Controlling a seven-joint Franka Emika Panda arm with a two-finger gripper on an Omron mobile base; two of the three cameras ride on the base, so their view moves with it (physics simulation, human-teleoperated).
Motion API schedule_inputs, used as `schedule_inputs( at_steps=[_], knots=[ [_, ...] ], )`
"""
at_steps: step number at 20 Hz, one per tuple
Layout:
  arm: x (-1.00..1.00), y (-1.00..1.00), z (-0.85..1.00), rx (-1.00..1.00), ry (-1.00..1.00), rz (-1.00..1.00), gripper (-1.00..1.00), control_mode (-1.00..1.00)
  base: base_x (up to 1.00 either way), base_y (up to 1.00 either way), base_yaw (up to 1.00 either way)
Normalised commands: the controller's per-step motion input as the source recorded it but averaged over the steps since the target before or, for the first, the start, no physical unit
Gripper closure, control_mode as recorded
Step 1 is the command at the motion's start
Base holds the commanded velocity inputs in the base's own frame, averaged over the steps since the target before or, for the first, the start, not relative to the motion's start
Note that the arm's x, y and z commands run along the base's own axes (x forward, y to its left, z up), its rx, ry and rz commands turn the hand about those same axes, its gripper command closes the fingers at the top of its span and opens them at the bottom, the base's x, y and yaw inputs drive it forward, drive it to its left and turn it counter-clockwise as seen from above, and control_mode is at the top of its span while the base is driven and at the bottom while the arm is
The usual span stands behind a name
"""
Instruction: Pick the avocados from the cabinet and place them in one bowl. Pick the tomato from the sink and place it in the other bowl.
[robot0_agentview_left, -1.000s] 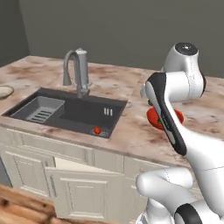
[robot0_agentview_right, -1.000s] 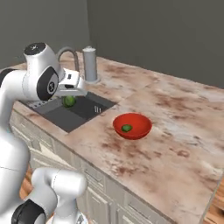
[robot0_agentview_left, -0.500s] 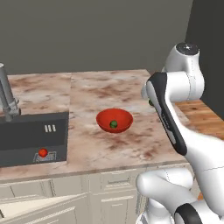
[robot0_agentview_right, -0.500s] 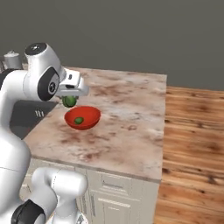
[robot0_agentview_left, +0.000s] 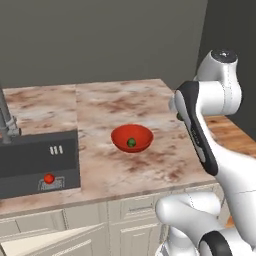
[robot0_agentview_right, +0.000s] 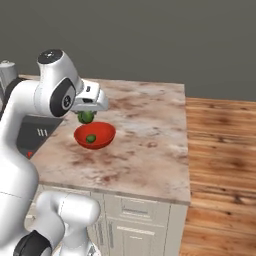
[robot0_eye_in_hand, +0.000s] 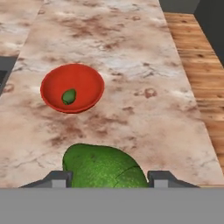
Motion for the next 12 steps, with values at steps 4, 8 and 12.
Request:
schedule_inputs(
  at_steps=[4, 8, 12],
  knots=[
    [0.00, 0.00, 0.00, 0.00, 0.00, 0.00, 1.00, 1.00, 0.00, 0.71, 0.00],
    [0.00, 0.00, 0.00, 0.00, 0.00, 0.00, 1.00, 1.00, 0.21, 0.48, -0.02],
    [0.00, 0.00, 0.00, 0.00, 0.00, 0.00, 1.00, 1.00, 0.61, 0.01, -0.19]
  ],
)
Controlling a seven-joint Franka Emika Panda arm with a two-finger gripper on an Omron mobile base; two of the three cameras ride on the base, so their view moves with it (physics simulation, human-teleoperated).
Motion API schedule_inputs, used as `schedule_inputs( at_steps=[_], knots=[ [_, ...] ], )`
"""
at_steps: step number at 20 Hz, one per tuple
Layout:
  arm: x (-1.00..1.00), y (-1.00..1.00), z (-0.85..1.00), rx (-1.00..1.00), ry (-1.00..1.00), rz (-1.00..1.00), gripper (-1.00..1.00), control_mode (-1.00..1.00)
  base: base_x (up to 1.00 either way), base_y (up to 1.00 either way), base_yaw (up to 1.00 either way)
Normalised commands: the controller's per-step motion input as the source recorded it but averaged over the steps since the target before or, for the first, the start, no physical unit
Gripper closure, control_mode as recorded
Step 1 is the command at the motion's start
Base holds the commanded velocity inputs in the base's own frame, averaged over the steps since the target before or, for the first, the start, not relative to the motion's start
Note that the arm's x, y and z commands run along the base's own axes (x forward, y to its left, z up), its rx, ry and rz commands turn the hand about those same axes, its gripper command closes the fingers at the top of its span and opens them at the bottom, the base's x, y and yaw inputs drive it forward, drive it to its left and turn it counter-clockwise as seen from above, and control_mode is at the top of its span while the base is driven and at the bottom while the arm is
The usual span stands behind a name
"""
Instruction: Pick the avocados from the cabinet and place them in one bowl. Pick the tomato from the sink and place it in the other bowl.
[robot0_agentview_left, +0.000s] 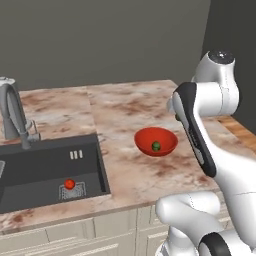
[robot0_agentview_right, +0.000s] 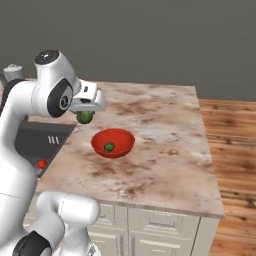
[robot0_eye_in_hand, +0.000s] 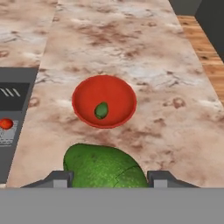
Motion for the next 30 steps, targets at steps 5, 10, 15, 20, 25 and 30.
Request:
schedule_inputs(
  at_steps=[5, 10, 15, 20, 25, 30],
  knots=[
    [0.00, 0.00, 0.00, 0.00, 0.00, 0.00, 1.00, 1.00, 0.22, 0.00, -0.20],
    [0.00, 0.00, 0.00, 0.00, 0.00, 0.00, 1.00, 1.00, 0.00, 0.00, 0.00],
    [0.00, 0.00, 0.00, 0.00, 0.00, 0.00, 1.00, 1.00, 0.00, 0.00, 0.00],
    [0.36, 0.11, -0.08, 0.00, 0.00, 0.00, 1.00, -1.00, 0.00, 0.00, 0.00],
    [0.74, 0.23, -0.05, 0.00, 0.03, -0.02, 1.00, -1.00, 0.00, 0.00, 0.00],
    [0.41, 0.03, -0.07, 0.00, 0.01, 0.00, 1.00, -1.00, 0.00, 0.00, 0.00]
  ],
)
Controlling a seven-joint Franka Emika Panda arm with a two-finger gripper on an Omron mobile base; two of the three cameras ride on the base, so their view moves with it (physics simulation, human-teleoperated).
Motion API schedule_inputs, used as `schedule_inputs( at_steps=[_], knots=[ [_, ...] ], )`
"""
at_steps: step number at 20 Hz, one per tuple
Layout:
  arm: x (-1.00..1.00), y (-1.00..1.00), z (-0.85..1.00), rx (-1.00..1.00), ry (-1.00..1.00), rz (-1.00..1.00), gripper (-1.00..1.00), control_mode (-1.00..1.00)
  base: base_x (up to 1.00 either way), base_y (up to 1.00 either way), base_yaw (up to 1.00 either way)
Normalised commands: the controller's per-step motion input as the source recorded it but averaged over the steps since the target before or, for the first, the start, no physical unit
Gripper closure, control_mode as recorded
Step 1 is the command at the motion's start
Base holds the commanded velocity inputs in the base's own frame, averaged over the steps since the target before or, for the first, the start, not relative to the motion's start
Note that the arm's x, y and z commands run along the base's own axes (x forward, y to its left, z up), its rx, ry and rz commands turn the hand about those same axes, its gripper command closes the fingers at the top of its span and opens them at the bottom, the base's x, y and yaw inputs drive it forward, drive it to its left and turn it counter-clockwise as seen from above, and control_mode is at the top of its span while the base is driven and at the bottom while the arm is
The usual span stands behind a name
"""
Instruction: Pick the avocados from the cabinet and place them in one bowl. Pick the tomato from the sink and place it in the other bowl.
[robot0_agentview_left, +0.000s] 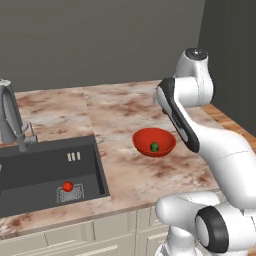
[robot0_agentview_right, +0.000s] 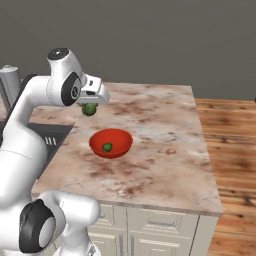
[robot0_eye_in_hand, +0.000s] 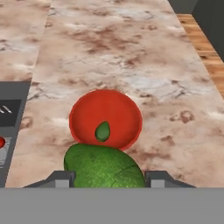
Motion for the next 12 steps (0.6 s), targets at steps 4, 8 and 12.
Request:
schedule_inputs(
  at_steps=[4, 8, 12],
  knots=[
    [0.21, -0.03, -0.29, 0.00, 0.07, 0.00, 1.00, -1.00, 0.00, 0.00, 0.00],
    [0.19, 0.00, -0.84, 0.00, 0.18, 0.00, 1.00, -1.00, 0.00, 0.00, 0.00],
    [0.03, 0.00, -0.84, 0.00, 0.12, 0.00, 1.00, -1.00, 0.00, 0.00, 0.00]
  ],
)
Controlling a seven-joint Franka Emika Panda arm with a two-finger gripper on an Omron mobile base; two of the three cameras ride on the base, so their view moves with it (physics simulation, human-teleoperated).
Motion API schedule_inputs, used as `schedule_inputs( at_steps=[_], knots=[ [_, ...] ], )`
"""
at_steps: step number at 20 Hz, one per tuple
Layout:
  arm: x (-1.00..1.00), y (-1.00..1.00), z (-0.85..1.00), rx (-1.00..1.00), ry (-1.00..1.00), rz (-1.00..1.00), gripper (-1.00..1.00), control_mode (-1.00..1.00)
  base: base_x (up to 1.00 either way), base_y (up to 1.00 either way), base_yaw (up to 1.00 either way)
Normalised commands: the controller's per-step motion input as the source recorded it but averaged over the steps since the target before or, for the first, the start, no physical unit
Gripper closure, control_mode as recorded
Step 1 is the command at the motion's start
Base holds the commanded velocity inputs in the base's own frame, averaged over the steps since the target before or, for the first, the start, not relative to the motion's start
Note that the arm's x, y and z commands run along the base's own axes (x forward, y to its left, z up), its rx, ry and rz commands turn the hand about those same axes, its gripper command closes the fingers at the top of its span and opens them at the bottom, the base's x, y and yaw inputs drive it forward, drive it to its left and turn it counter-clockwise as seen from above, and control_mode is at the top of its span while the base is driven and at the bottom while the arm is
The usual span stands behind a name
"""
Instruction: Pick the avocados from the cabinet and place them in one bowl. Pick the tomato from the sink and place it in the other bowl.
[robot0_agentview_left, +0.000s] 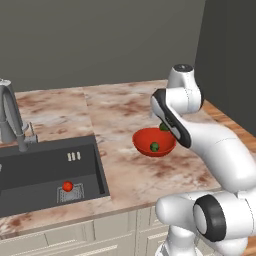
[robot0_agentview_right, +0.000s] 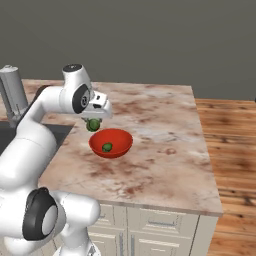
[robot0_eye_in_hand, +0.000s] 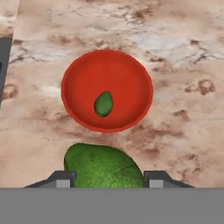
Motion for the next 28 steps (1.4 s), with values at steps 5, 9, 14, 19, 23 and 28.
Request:
schedule_inputs(
  at_steps=[5, 9, 14, 19, 23, 28],
  knots=[
    [0.00, 0.00, -0.75, 0.00, 0.06, 0.00, 1.00, -1.00, 0.00, 0.00, 0.00],
    [0.20, -0.03, -0.33, 0.01, 0.00, -0.01, 1.00, -1.00, 0.00, 0.00, 0.00],
    [0.52, -0.02, 0.00, 0.09, 0.00, -0.09, 1.00, -1.00, 0.00, 0.00, 0.00],
    [0.76, 0.00, -0.04, 0.04, 0.03, -0.13, 1.00, -1.00, 0.00, 0.00, 0.00],
    [0.92, 0.00, -0.37, 0.00, 0.01, -0.11, 1.00, -1.00, 0.00, 0.00, 0.00],
    [0.68, 0.00, -0.38, 0.00, 0.00, -0.07, 1.00, -1.00, 0.00, 0.00, 0.00]
  ],
)
